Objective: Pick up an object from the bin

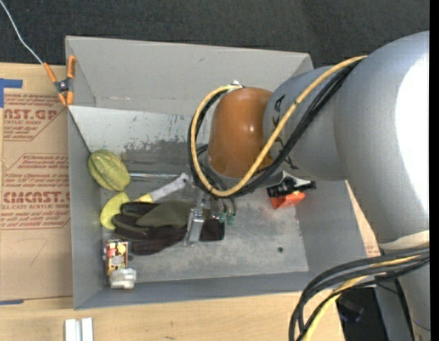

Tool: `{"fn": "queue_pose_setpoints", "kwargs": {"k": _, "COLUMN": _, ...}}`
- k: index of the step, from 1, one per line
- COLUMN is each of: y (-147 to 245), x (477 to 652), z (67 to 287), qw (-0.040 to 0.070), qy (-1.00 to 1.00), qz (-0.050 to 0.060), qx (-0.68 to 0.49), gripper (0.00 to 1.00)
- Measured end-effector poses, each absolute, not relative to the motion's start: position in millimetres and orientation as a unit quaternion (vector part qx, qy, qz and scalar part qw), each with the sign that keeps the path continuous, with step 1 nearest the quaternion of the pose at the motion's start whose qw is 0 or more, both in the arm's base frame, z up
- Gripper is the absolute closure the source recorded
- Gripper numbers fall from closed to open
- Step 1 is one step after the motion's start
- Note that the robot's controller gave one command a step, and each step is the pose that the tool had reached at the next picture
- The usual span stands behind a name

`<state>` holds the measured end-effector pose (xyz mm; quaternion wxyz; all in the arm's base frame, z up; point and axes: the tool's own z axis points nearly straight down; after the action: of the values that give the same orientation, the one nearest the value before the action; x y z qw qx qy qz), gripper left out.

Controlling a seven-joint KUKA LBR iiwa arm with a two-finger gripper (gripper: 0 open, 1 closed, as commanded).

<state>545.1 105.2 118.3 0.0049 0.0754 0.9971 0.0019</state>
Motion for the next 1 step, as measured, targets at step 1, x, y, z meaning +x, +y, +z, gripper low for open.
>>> {"fn": "queue_pose_setpoints", "kwargs": {"k": 1, "y": 162.9, "x": 538.5, "z": 100.1, "qw": 0.001, "qy": 0.998, "qz": 0.002, "qx": 0.057, "gripper": 1.0}}
